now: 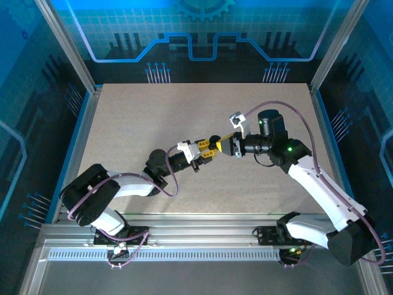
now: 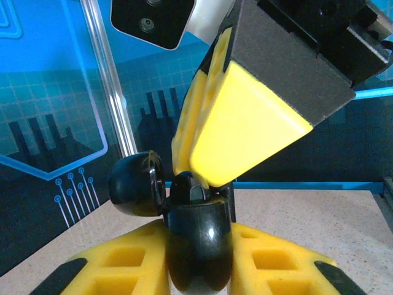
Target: Insert wireless bluetooth earbuds into charging case
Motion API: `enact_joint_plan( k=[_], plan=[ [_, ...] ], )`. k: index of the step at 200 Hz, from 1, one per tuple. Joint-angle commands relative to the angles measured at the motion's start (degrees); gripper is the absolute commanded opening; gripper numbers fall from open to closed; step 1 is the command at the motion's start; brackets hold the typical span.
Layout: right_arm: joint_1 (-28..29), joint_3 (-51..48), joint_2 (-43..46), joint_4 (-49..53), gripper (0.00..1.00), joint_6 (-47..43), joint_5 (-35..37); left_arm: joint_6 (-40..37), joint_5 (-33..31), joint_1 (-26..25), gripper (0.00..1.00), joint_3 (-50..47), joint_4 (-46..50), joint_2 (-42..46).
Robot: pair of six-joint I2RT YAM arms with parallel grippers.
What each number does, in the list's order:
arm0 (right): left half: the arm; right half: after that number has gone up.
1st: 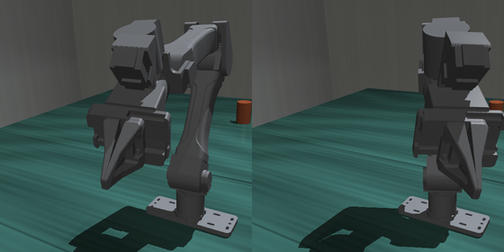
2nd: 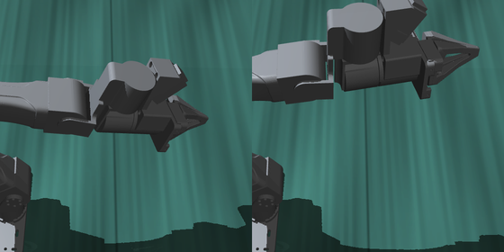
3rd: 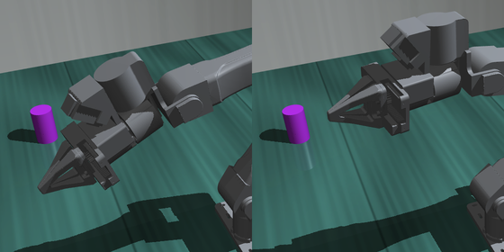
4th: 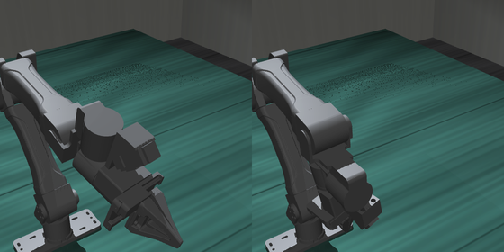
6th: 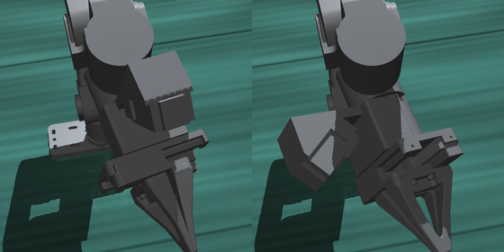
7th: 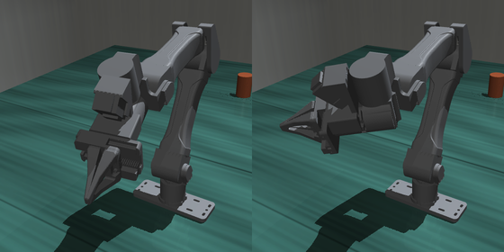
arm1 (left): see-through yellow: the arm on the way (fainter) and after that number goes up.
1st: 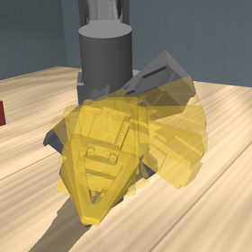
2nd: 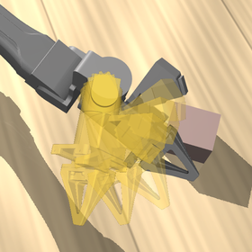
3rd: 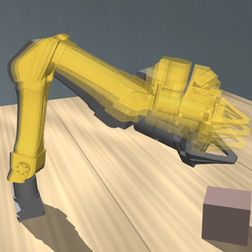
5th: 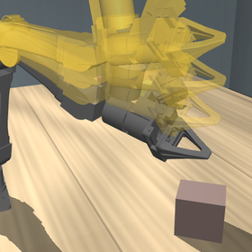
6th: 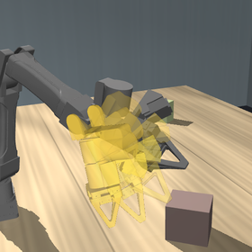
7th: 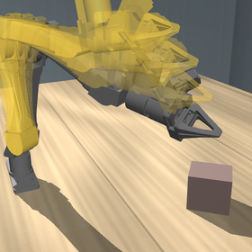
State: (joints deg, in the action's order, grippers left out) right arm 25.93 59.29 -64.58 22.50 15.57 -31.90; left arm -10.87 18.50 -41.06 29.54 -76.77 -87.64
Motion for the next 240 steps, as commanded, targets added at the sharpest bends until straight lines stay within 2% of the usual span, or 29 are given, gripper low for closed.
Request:
enact_joint_plan(
  k=[1, 86, 169, 240],
  plan=[
    [0.1, 1.5, -2.1, 2.2, 0.19, 1.4, 2.3, -0.9, -1.9, -0.3, 0.24, 1.3, -3.6, 0.5],
    [-2.0, 2.7, -10.1, -2.5, 0.13, 6.4, 2.7, -0.3, -7.1, 0.2, 0.24, 2.8, -3.6, -5.1],
    [-3.9, 2.2, -6.3, -0.7, 0.15, 6.5, 1.7, 0.6, -6.5, 0.6, 0.25, 1.5, -3.6, -5.8],
    [-3.5, 2.1, -4.9, -4.6, 0.16, 8.7, -0.6, 1.1, -3.8, 0.6, 0.24, 1.6, -3.6, -5.9]
  ],
)
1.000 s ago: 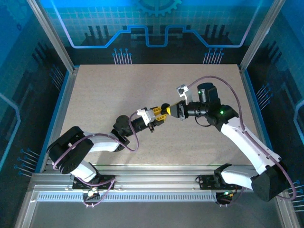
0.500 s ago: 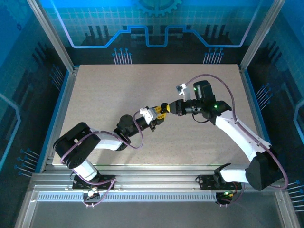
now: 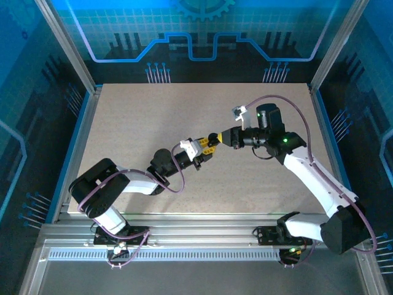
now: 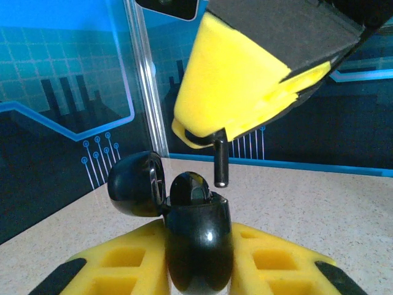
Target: Insert wireless bluetooth earbuds into charging case
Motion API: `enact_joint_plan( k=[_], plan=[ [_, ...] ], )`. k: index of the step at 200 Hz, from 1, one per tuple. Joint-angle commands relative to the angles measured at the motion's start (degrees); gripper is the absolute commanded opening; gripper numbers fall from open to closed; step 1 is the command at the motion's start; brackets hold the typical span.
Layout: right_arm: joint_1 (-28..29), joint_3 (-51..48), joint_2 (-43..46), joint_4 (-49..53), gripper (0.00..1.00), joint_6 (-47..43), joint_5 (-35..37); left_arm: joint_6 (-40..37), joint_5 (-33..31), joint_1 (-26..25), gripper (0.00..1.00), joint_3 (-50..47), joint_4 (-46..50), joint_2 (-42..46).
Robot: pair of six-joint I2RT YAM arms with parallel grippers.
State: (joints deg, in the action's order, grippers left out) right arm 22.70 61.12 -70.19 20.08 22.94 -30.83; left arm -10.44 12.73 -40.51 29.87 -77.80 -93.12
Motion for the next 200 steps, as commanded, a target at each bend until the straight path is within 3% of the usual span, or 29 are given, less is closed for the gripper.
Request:
enact_joint_plan(
  k=[1, 61, 200],
  plan=[
    [-0.2, 0.3, 0.6, -2.3, 0.16, 1.4, -1.7, 0.6, 2.0, 0.1, 0.24, 1.2, -2.5, -0.4],
    [0.8, -0.9, -1.0, -5.7, 0.17, 3.7, -1.8, 0.5, 2.6, 0.1, 0.24, 1.2, -2.5, 0.3],
    [1.8, -1.7, -0.8, -0.8, 0.17, 4.1, -1.2, -1.2, 0.6, 0.1, 0.25, 1.8, -2.6, 0.4]
  ],
)
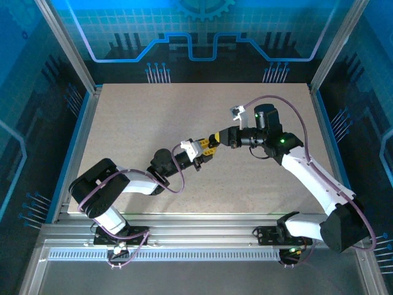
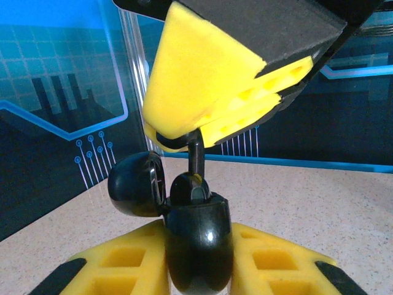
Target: Insert wireless bluetooth earbuds into charging case
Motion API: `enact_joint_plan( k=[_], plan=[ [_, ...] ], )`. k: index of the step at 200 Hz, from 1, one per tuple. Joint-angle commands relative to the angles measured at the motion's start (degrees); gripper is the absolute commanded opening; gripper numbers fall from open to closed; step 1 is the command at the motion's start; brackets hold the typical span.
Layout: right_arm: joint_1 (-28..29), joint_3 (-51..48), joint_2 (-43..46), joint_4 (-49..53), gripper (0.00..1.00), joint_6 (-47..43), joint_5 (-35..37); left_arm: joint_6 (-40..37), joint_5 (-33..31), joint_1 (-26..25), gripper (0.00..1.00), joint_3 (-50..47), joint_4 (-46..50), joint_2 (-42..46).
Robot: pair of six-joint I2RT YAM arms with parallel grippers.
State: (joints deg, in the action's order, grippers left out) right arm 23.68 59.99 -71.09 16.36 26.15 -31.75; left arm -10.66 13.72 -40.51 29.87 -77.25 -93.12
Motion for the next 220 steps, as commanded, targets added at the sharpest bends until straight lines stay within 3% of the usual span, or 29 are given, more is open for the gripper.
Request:
enact_joint_plan(
  k=[1, 165, 220],
  plan=[
    [0.8, -0.5, 0.0, 3.0, 0.17, 0.9, -0.3, -1.1, -0.3, 0.1, 0.25, 1.8, -3.1, 0.4],
    [2.0, -2.2, -1.9, 6.9, 0.17, 8.6, -0.9, -7.0, -0.9, -0.1, 0.25, 1.9, -3.1, 0.6],
    [2.8, -3.0, -2.0, 5.9, 0.16, 15.8, 2.2, -8.4, -1.6, -0.6, 0.26, 2.4, -3.1, 0.7]
  ],
)
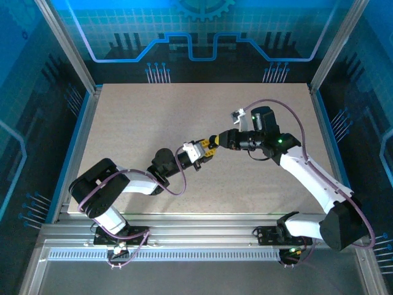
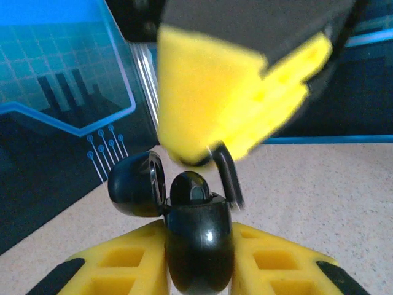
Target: Insert wireless bluetooth earbuds into charging case
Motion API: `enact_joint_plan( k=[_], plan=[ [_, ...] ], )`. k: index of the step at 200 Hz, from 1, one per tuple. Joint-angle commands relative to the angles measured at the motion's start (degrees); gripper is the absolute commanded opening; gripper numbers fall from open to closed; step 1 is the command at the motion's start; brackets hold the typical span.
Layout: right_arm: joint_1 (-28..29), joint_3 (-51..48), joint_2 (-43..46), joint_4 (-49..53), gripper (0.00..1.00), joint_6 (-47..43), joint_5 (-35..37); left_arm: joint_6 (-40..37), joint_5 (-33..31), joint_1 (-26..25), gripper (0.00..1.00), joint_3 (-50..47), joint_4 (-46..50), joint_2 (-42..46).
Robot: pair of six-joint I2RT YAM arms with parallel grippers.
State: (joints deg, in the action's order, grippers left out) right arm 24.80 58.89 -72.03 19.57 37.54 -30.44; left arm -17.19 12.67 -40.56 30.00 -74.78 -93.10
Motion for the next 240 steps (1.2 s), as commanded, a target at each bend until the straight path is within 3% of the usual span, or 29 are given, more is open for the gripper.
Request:
enact_joint_plan(
  k=[1, 101, 157, 240],
  plan=[
    [1.7, -1.9, -1.0, 2.6, 0.16, 4.5, 1.1, -1.9, -0.6, -0.5, 0.26, 2.3, -5.6, 0.6],
    [1.1, -3.1, 7.5, 1.8, 0.17, 10.5, 16.2, -6.0, -1.7, -1.6, 0.25, 1.4, -5.5, 0.3],
    [2.1, -4.3, 8.2, -1.7, 0.17, 18.4, 18.5, -8.3, -2.0, -2.3, 0.25, 1.4, -5.5, 0.0],
    [5.1, -4.9, 10.9, -5.0, 0.18, 19.9, 23.1, -7.2, -4.0, -2.9, 0.25, 2.1, -5.6, -0.5]
  ],
)
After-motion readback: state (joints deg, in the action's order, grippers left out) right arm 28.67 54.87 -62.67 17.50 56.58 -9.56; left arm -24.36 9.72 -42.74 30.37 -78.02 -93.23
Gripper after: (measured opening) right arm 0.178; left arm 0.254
